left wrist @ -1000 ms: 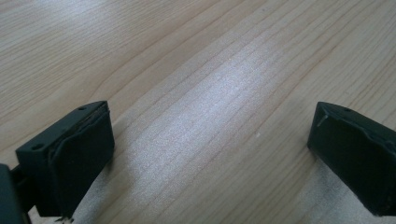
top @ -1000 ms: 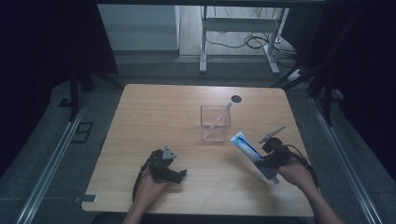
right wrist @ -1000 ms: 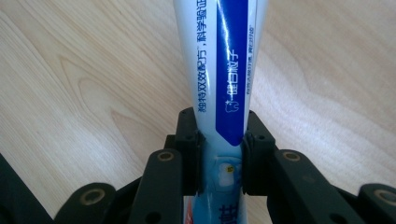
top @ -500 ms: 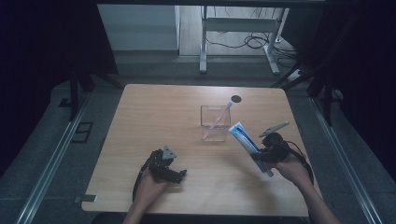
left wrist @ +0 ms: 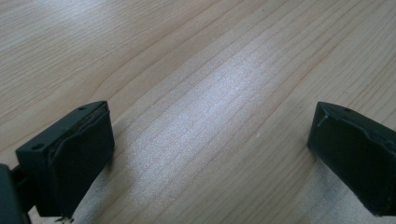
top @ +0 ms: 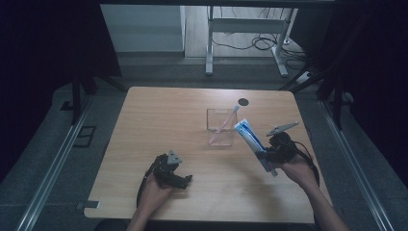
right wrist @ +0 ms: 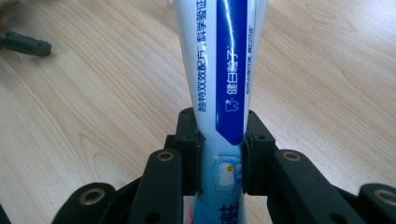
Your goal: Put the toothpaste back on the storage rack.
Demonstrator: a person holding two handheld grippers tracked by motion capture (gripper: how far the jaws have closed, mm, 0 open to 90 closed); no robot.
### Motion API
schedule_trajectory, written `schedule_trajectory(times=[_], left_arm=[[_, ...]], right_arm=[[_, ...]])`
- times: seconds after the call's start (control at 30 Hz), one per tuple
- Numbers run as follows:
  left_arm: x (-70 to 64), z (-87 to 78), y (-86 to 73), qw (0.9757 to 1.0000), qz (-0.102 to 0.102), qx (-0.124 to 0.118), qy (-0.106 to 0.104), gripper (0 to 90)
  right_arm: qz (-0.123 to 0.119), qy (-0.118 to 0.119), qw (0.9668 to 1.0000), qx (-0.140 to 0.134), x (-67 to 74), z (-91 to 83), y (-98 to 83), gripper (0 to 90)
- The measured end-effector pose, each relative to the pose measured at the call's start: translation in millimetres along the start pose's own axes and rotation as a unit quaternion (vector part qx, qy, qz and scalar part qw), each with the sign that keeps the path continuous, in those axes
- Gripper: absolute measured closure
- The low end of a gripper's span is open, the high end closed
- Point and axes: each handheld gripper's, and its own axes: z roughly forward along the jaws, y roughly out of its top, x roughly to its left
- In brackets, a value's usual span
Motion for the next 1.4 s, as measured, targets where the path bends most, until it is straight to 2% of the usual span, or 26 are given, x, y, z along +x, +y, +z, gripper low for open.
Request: schedule_trajectory(times=[0.57, 1.0, 1.4], left_arm=[[0.2, -0.2, 0.0, 1.0000, 0.001, 0.001, -0.001, 0.6], [0.0, 0.0, 0.0, 1.0000, 0.000, 0.000, 0.000, 0.6], [0.1, 0.0, 0.0, 1.0000, 0.000, 0.000, 0.000, 0.6]], right_arm=[[0.005, 0.001, 0.9990, -0.044, 0.1, -5.8, 13.0, 72.2], [0.012, 0.001, 0.9977, -0.066, -3.4, -4.7, 22.2, 72.1], [0.014, -0.001, 0.9956, -0.093, -4.5, -3.3, 36.9, 72.0]])
